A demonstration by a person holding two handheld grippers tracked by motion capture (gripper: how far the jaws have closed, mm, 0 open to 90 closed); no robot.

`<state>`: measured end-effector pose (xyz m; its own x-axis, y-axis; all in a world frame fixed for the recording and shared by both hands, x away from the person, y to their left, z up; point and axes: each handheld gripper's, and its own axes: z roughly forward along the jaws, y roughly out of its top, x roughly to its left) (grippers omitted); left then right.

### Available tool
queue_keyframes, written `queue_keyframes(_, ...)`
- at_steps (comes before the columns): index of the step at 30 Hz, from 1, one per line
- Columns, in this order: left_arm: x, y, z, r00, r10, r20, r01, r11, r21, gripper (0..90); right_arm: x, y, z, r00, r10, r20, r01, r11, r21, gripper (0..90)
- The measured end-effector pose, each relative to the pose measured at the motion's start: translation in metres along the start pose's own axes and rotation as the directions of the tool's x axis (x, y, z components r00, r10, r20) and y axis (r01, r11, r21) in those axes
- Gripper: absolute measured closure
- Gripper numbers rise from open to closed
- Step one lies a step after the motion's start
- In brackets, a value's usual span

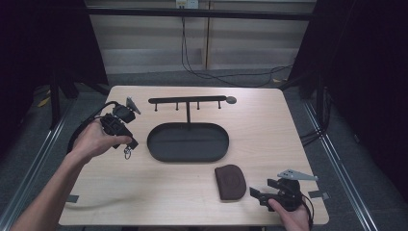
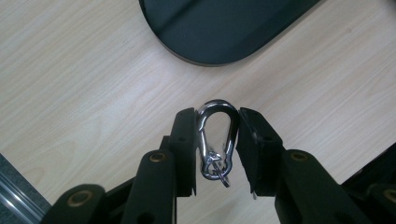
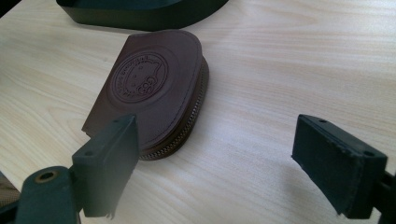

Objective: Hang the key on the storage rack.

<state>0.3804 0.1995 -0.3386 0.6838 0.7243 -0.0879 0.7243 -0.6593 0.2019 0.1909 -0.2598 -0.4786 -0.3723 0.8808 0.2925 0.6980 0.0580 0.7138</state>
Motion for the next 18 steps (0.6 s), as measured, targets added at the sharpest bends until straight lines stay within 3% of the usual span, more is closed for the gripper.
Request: queue_keyframes(18,-0.001,0.018,-0.023,0.9999,0.011,0.006,-0.011,0.9999,0.005,68.3,0.001,0.0,0.0,1.0,-0.003,-0.002,0.003,1.0,0.006,14.4)
